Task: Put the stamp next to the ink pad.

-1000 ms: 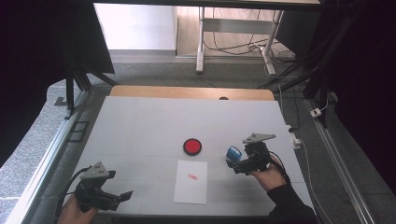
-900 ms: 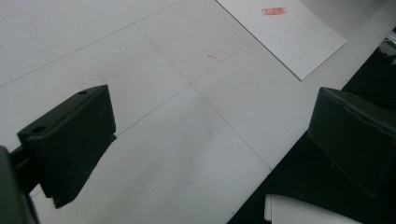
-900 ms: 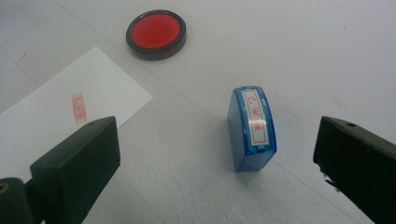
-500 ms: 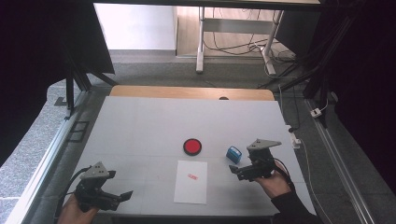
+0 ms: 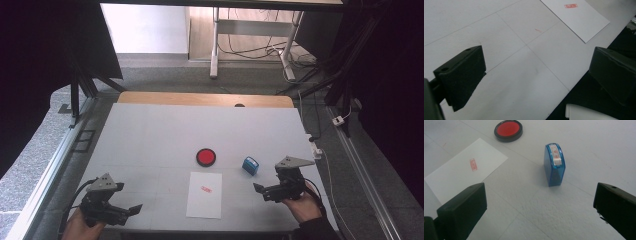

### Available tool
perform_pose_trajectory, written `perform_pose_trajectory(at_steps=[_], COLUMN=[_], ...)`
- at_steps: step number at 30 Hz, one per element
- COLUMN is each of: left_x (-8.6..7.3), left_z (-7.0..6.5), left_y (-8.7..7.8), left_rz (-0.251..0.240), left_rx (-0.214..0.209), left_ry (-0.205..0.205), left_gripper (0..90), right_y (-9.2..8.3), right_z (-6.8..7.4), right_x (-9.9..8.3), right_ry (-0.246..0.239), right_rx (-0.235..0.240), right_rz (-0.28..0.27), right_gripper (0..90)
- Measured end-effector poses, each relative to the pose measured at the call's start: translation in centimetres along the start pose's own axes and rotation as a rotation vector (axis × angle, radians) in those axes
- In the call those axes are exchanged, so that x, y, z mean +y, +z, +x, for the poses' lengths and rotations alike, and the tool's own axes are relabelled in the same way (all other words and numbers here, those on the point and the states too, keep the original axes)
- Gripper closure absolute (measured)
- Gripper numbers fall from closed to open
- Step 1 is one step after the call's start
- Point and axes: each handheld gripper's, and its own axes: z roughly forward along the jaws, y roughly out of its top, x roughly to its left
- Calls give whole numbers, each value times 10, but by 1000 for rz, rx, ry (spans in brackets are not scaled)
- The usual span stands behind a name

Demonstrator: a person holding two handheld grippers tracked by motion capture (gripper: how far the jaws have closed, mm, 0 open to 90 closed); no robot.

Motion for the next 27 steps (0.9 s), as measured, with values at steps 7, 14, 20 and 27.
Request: perform_pose_trajectory(at_steps=[7, 14, 20, 27], left_x=[-1, -2, -3, -3], left_z=[0, -1, -1, -1], left_y=[-1, -2, -2, -3], left_rz=[1, -1, -4, -6], left_rx=[4, 5, 9, 9], left_ry=[-3, -7, -8, -9], left_gripper=[9, 8, 8, 8], right_y=[-12, -22, -28, -36], right_z=[-3, -4, -3, -1], right_x=[-12, -23, -31, -39], right_ry=[36, 63, 74, 99], right_rx=[-21, -35, -49, -87], right_rz=[-4, -10, -1, -11], right_gripper=[0, 0, 0, 0])
